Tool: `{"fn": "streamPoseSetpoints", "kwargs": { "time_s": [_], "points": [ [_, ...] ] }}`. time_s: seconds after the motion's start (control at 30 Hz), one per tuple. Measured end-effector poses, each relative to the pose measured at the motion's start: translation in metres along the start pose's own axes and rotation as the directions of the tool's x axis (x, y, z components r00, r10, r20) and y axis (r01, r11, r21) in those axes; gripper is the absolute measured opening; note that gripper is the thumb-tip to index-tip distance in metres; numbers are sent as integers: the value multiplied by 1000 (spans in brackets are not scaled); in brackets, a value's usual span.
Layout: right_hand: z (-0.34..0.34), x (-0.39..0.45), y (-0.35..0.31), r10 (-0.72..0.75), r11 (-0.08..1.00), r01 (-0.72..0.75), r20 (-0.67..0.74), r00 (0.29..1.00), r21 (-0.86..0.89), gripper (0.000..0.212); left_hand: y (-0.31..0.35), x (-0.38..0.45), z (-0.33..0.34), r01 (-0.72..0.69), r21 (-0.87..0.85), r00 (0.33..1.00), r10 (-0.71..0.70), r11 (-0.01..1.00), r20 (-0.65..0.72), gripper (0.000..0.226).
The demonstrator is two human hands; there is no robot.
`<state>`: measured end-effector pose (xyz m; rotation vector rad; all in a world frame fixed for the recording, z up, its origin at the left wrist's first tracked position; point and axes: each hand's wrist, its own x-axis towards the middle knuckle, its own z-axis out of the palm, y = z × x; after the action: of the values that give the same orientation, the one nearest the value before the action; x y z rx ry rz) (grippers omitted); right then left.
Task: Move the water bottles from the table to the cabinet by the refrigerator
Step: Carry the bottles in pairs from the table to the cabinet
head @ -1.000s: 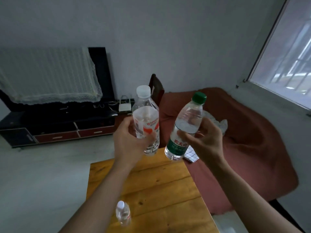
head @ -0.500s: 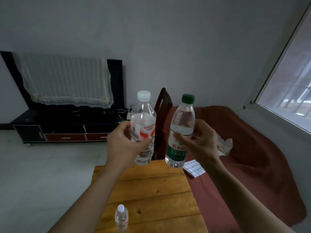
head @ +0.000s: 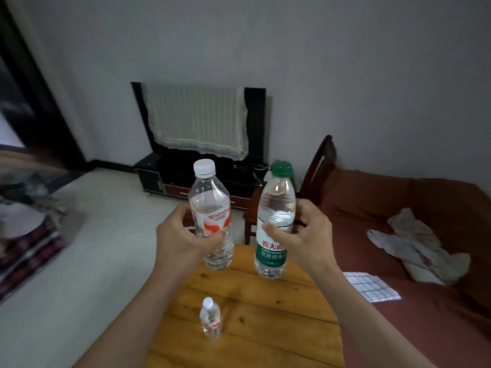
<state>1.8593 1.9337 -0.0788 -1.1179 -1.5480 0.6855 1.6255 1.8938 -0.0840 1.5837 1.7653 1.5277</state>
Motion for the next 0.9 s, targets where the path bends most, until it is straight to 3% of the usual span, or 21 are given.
{"fn": "streamPoseSetpoints", "kwargs": {
  "time_s": [0.23,0.37,0.47,0.53,0.63,0.9],
  "points": [
    [46,-19,-26,-53,998,41,262,964,52,55,2,-52,-70,75,85,975,-55,994,-214,54],
    [100,-38,-51,-73,996,49,378,923,73,86,-6,-84,-135,133,118,943,-89,984,-320,57],
    [145,-69,-84,-100,991,51,439,893,122,92,-15,-115,-185,179,163,920,-106,970,-378,53],
    [171,-91,-111,-120,984,47,451,884,170,86,-19,-136,-219,208,188,905,-116,960,-410,55],
    [207,-119,-148,-217,954,74,503,836,290,57,-28,-169,-268,229,196,876,-114,954,-469,58],
    [289,-179,-214,-345,887,11,648,679,461,53,-46,-243,-372,361,236,738,-122,902,-663,50]
  ]
}}
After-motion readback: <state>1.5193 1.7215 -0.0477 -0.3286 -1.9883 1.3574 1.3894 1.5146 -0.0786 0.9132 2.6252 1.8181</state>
